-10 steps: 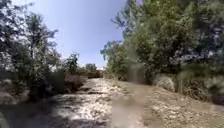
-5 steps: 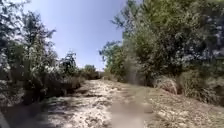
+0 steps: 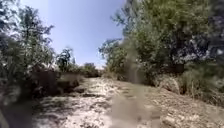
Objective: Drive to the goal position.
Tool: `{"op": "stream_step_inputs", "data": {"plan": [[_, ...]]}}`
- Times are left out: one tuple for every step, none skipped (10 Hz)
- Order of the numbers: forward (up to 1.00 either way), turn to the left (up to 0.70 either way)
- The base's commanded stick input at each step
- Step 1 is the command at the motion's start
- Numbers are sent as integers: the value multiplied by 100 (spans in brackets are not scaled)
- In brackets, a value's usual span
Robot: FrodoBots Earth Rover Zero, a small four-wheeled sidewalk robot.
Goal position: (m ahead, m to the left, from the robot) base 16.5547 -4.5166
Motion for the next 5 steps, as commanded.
{"op": "stream_step_inputs", "data": {"plan": [[45,2],[45,4],[45,7],[45,27],[45,16]]}}
